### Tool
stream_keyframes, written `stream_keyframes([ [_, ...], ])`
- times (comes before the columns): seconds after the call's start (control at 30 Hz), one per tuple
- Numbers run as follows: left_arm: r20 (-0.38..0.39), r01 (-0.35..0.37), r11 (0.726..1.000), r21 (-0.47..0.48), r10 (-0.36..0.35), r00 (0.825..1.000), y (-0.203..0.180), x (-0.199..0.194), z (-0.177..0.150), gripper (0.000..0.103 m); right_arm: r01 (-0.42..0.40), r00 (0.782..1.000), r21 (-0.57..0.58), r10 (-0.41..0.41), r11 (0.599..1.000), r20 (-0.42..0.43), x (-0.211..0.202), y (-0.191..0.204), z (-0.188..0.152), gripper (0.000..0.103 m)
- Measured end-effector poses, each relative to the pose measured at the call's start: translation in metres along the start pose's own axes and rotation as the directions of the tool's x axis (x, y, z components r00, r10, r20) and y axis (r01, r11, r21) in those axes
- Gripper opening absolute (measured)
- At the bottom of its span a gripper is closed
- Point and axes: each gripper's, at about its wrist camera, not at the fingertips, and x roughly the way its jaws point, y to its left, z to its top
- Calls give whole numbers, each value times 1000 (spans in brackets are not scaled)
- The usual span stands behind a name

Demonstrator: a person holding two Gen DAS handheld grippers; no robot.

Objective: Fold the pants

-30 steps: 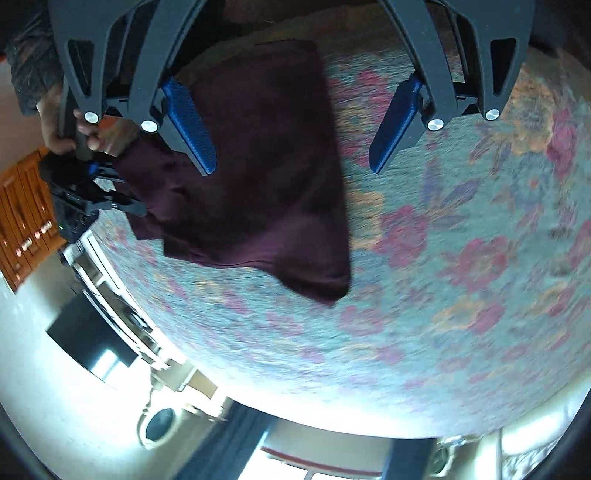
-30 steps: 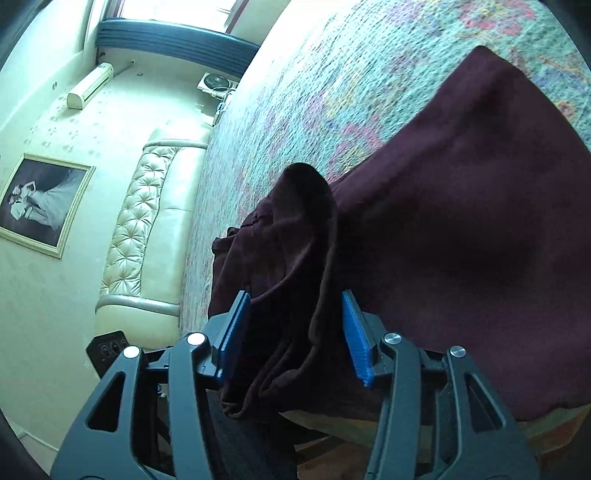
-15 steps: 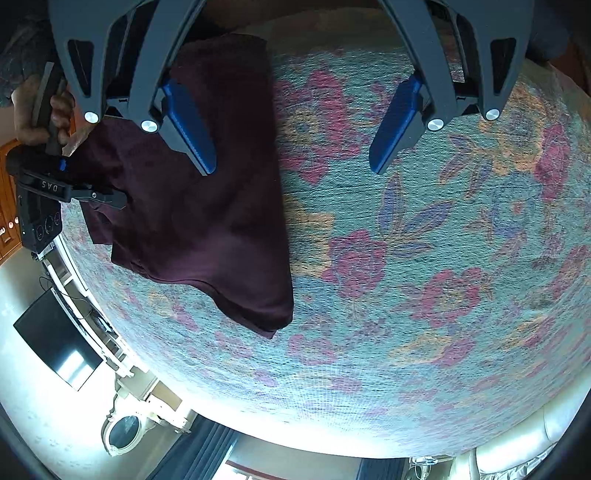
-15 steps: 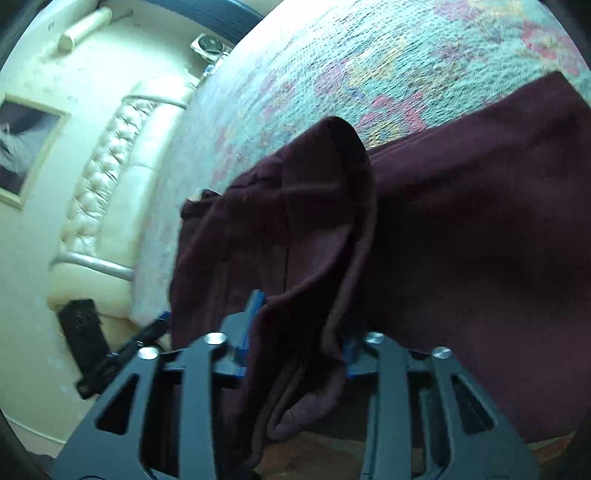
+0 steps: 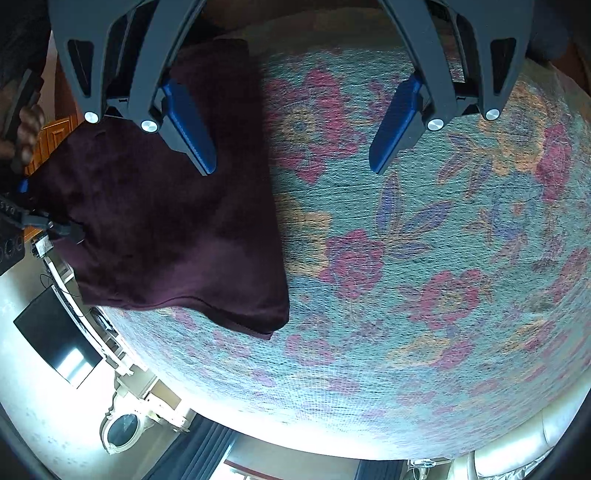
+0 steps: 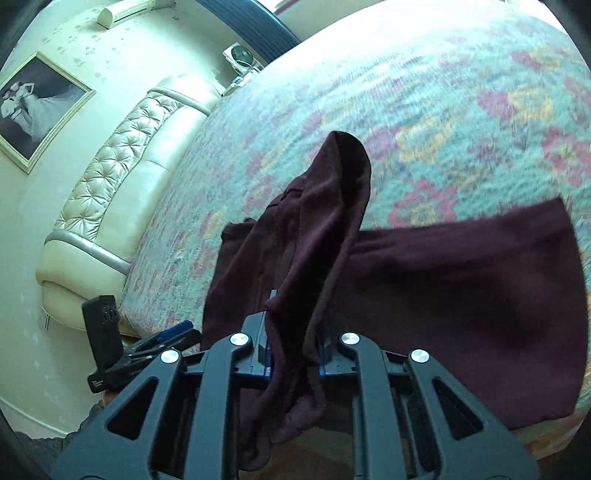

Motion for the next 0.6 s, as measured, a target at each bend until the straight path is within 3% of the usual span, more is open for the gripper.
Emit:
stream_keyframes([
  [0.33, -10, 44, 999, 9, -44, 999, -7, 0, 0, 84, 54, 995, 18, -56, 998, 85, -58, -30, 17, 15],
  [0.6, -33, 84, 996, 33, -83, 996, -27, 9, 1, 84, 66, 997, 107, -71, 992, 38, -55, -81, 11, 15],
])
